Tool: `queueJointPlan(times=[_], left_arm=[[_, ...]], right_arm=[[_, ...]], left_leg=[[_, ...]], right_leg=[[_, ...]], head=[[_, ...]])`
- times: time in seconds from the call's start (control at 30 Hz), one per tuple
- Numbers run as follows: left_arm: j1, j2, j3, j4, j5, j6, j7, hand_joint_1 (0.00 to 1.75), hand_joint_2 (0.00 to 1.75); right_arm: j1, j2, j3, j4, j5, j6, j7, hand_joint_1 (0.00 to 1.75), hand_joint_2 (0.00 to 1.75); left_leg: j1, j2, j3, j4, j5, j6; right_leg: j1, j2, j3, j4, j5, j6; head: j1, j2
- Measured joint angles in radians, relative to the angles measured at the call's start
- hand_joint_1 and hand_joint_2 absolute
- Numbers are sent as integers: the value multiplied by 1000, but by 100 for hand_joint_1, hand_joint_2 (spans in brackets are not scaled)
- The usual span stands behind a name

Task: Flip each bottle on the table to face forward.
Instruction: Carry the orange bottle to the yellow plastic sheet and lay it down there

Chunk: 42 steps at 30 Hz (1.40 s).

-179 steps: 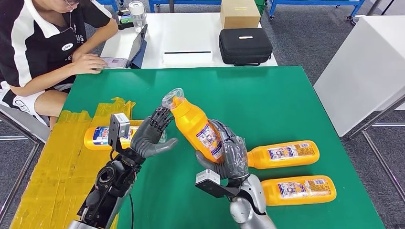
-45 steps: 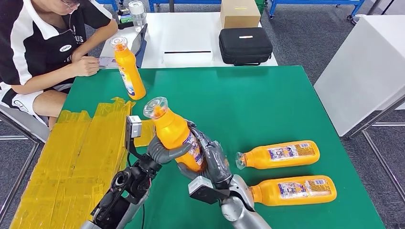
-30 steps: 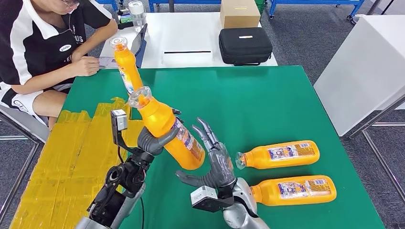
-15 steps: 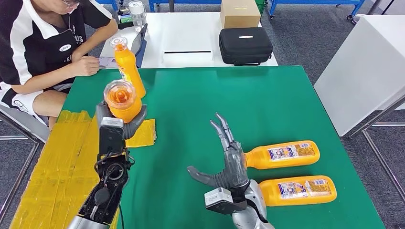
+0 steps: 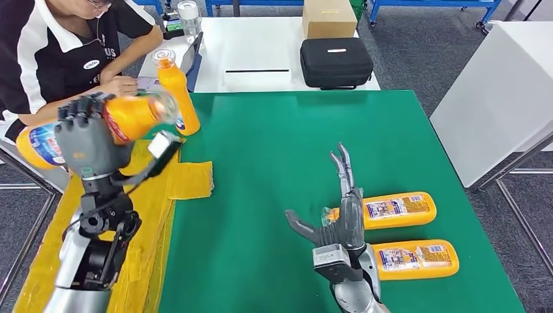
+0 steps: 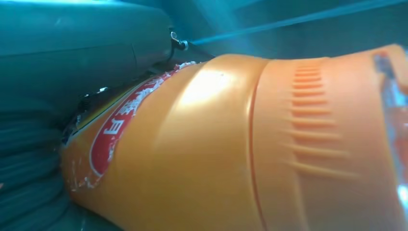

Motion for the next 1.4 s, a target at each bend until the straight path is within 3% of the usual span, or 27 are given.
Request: queueJointPlan(times=[0.07,0.1,0.17,0.27,0.4,0.53,0.73,1.17,1.2,1.23,1.33,1.37,1.4], left_arm=[[-83,73,-198,68,-1,0,269,175,175],[-108,103,-298,96,-1,0,329,175,175],[-127,141,-454,139,-2,0,330,175,175],[-134,153,-536,212,-2,0,239,175,175],[-134,132,-480,379,-1,0,48,175,175],[-128,95,-397,487,-1,0,-39,175,175],[-109,55,-311,558,-1,0,-66,175,175],[-84,21,-240,598,-1,-7,-82,172,175],[-78,19,-230,598,-1,-11,-83,165,175],[-72,17,-220,599,-1,-15,-84,138,175],[-54,9,-187,599,-1,-32,-93,17,175],[-48,5,-175,599,-1,-38,-98,1,175],[-43,2,-163,599,-1,-44,-103,0,175]], right_arm=[[4,-1,-8,-14,-6,-9,1,0,175],[7,-1,-12,-20,-7,-12,1,0,175],[13,-2,-19,-32,-7,-17,2,0,175],[30,-2,-33,-63,13,-20,10,0,175],[61,-13,-66,-184,-46,87,53,0,175],[77,-24,-110,-282,-186,229,82,0,175],[90,-26,-174,-333,-317,357,108,0,175],[101,-21,-226,-357,-367,443,125,0,175],[104,-18,-232,-358,-367,452,128,0,175],[105,-16,-238,-359,-368,460,131,0,175],[107,-8,-251,-359,-363,476,141,0,175],[107,-4,-254,-359,-356,475,145,0,175],[107,-1,-258,-359,-347,472,150,0,175]], left_leg=[[0,-2,-1,0,1,0],[-1,-3,-2,0,1,0],[-2,0,-2,0,1,1],[-5,4,-2,0,1,1],[-5,3,-3,0,0,1],[-5,3,-3,0,1,1],[-5,3,-3,0,1,1],[-5,3,-3,0,1,1],[-5,3,-3,0,1,1],[-5,3,-3,0,1,1],[-5,3,-3,0,1,1],[-5,3,-3,0,1,1],[-5,3,-3,0,1,1]], right_leg=[[1,-2,7,0,0,0],[1,-2,11,1,1,1],[-1,0,12,1,2,2],[-4,3,10,1,3,3],[-5,3,9,1,2,3],[-5,3,9,1,3,3],[-5,3,9,1,3,4],[-5,3,9,1,3,4],[-5,3,9,1,3,4],[-5,3,9,1,3,4],[-5,3,9,1,3,3],[-5,3,9,1,3,3],[-5,3,9,1,3,3]], head=[[0,0],[0,0],[0,0],[0,0],[0,0],[0,0],[0,0],[0,0],[0,0],[0,0],[0,0],[0,0],[0,0]])
